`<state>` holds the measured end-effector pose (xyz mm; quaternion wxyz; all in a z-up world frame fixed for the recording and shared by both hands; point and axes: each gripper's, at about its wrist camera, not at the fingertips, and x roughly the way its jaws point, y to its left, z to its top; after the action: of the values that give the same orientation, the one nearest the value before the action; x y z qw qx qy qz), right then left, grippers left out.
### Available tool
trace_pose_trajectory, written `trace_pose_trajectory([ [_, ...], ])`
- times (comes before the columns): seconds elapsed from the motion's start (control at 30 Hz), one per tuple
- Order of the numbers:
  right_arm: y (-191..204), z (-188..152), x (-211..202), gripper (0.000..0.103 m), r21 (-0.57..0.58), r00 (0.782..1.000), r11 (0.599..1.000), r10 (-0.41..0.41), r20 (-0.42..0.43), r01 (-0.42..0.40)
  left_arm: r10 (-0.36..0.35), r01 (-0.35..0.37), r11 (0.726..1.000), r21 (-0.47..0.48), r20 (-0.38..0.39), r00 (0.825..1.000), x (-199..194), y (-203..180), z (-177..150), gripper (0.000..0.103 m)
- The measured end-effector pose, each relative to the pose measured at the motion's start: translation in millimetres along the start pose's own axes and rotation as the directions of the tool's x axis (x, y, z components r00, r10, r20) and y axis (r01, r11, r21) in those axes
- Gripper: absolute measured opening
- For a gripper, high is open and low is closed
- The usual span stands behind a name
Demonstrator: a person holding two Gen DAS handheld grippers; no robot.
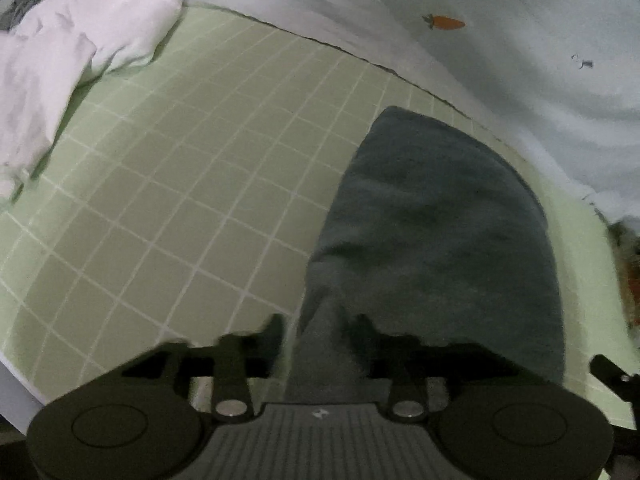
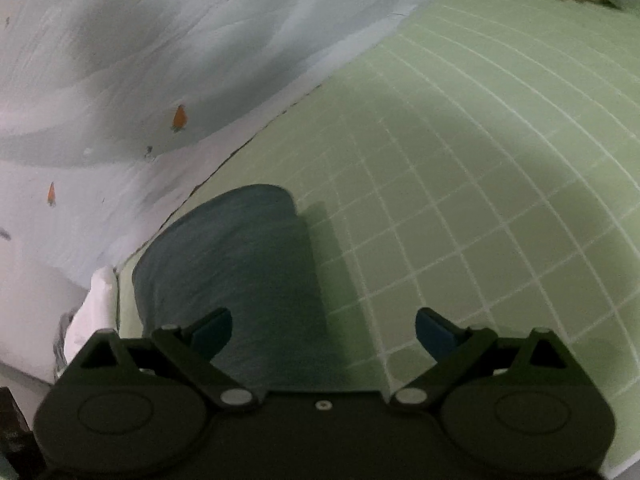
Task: Fold clothes
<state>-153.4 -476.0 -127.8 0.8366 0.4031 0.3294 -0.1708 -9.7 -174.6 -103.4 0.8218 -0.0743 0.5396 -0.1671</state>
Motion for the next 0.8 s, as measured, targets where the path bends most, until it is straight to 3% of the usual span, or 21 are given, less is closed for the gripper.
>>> trace_pose_trajectory([
  [0.03, 1, -1, 1, 0.102, -0.005, 1.000, 1.000, -0.001, -0.001, 0.001, -0.005, 0.005, 1.000, 0.003, 0.003, 1.000, 0, 1, 1, 0.081],
  [0.2, 8, -3, 7, 0.103, -0.025, 1.000, 1.000, -0.009, -0.007, 0.009, -0.027, 0.028, 0.999, 0.043, -0.002, 1.000, 2, 3, 10, 0.089],
  [0.4, 23, -3, 25, 0.103, -0.057, 0.999, 0.998, -0.023, -0.036, 0.021, -0.085, 0.092, 0.993, 0.075, -0.095, 0.992, 19, 6, 16, 0.091],
  [0.6, 39, -2, 46, 0.103, -0.082, 0.998, 0.996, -0.030, -0.062, 0.025, -0.172, 0.188, 0.979, 0.075, -0.180, 0.968, 47, 7, 36, 0.091],
  [0.8, 48, 2, 67, 0.103, -0.089, 0.997, 0.996, -0.027, -0.074, 0.020, -0.281, 0.313, 0.942, 0.121, -0.224, 0.933, 66, -1, 56, 0.103],
])
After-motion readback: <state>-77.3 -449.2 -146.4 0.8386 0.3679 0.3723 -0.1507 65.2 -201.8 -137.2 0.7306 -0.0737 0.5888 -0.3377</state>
